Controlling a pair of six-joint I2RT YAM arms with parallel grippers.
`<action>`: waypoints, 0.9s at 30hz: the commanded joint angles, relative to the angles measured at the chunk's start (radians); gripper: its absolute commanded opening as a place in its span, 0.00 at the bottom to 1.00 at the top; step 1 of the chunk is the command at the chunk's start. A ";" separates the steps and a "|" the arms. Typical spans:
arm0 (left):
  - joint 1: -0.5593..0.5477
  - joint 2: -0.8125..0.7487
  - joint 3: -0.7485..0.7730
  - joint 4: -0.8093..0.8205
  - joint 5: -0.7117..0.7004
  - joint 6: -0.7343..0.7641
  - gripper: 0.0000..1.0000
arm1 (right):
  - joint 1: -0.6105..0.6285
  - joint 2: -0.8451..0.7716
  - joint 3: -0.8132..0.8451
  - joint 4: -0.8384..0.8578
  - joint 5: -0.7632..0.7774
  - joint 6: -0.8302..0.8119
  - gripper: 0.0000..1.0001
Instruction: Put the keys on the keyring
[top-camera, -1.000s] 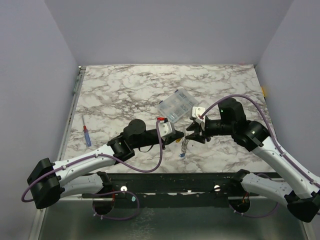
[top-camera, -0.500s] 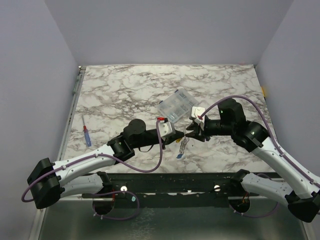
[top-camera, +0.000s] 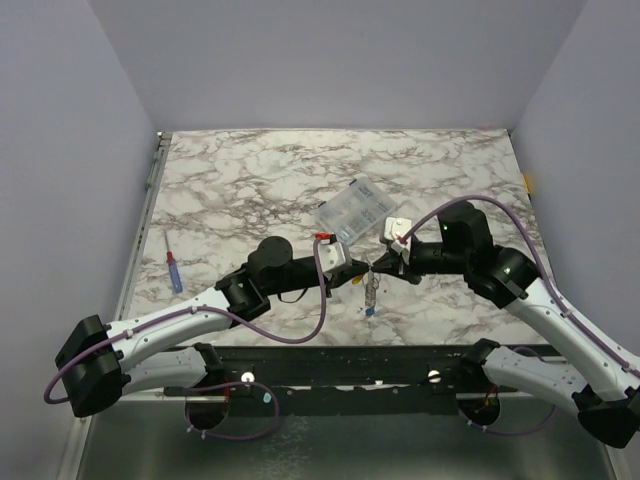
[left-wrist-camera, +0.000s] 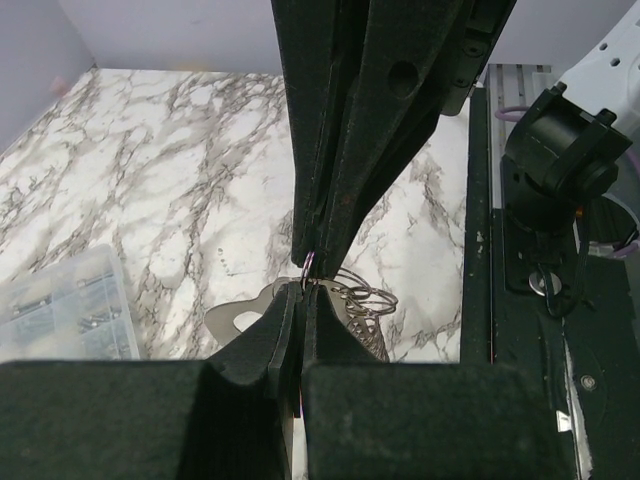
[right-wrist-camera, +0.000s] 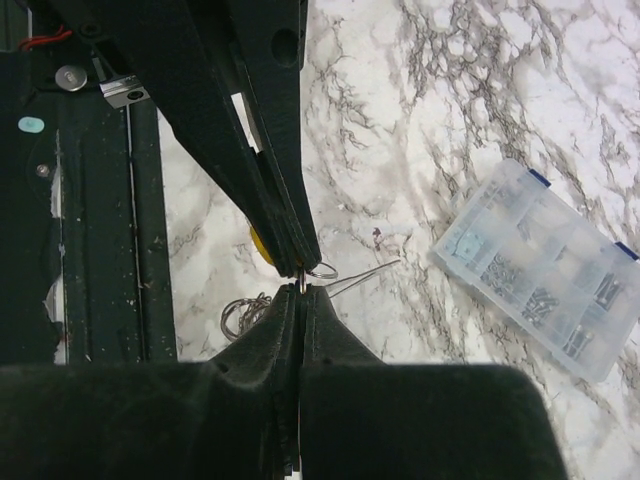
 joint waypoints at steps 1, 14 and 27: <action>-0.002 -0.002 0.033 0.018 0.018 -0.007 0.00 | 0.009 -0.026 -0.030 0.041 0.006 -0.015 0.01; -0.002 -0.043 0.015 0.018 -0.062 -0.022 0.58 | 0.009 -0.094 -0.069 0.100 0.022 -0.003 0.01; -0.002 -0.141 -0.013 -0.044 -0.176 -0.078 0.66 | 0.008 -0.186 -0.131 0.221 0.022 0.072 0.01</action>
